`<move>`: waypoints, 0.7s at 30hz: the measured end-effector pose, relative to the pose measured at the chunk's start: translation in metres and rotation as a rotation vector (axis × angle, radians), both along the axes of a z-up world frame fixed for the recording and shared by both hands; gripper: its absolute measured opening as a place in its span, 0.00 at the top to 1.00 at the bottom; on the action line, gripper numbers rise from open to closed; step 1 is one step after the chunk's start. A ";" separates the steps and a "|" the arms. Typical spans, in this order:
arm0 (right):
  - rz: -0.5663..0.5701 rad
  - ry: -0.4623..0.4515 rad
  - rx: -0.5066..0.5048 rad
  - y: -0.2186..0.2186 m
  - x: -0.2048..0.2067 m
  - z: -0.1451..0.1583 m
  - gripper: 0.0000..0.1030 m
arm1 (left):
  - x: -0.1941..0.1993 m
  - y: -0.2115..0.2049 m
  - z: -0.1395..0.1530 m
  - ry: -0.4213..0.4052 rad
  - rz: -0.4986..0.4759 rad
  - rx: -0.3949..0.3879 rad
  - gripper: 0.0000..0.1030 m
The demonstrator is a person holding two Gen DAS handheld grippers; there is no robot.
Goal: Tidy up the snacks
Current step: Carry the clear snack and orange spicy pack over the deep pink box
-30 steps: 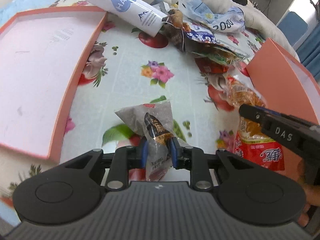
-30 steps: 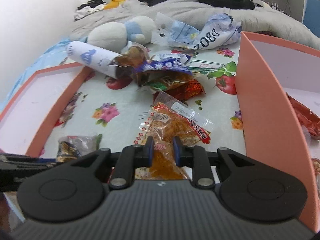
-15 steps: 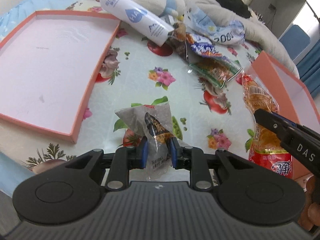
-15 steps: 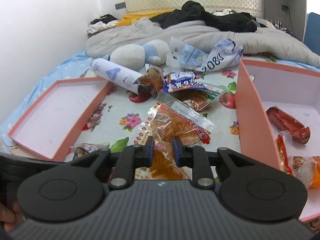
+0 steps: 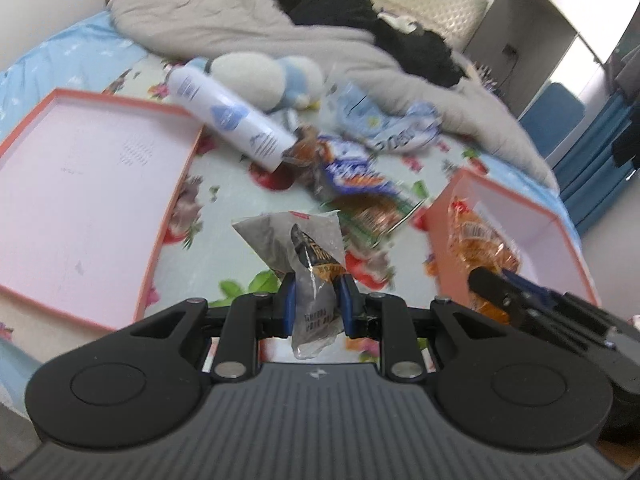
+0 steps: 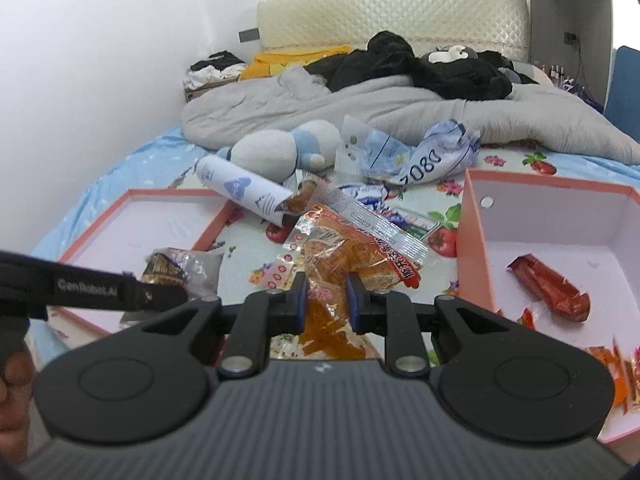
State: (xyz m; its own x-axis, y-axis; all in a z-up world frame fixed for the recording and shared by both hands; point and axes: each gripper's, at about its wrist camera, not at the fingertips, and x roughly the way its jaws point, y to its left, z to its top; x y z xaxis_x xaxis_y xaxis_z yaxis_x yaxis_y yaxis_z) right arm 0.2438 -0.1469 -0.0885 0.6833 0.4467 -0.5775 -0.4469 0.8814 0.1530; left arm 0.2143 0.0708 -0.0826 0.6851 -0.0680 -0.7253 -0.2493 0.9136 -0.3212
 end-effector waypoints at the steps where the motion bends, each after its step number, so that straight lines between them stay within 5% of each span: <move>1: -0.005 -0.005 0.003 -0.003 0.001 0.004 0.78 | 0.001 -0.002 0.007 -0.013 -0.005 -0.003 0.75; 13: -0.082 -0.083 0.007 -0.052 0.021 0.049 0.78 | 0.024 -0.049 0.061 -0.125 -0.090 -0.019 0.75; 21: -0.162 -0.108 0.003 -0.098 0.033 0.061 0.78 | 0.046 -0.100 0.071 -0.149 -0.179 -0.042 0.75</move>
State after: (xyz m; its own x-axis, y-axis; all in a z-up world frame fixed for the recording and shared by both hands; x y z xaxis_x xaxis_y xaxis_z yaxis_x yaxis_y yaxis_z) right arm 0.2766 -0.2452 -0.0274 0.8044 0.3276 -0.4956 -0.3133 0.9427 0.1145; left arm 0.2598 -0.0291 -0.0115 0.7587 -0.2260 -0.6110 -0.0319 0.9239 -0.3813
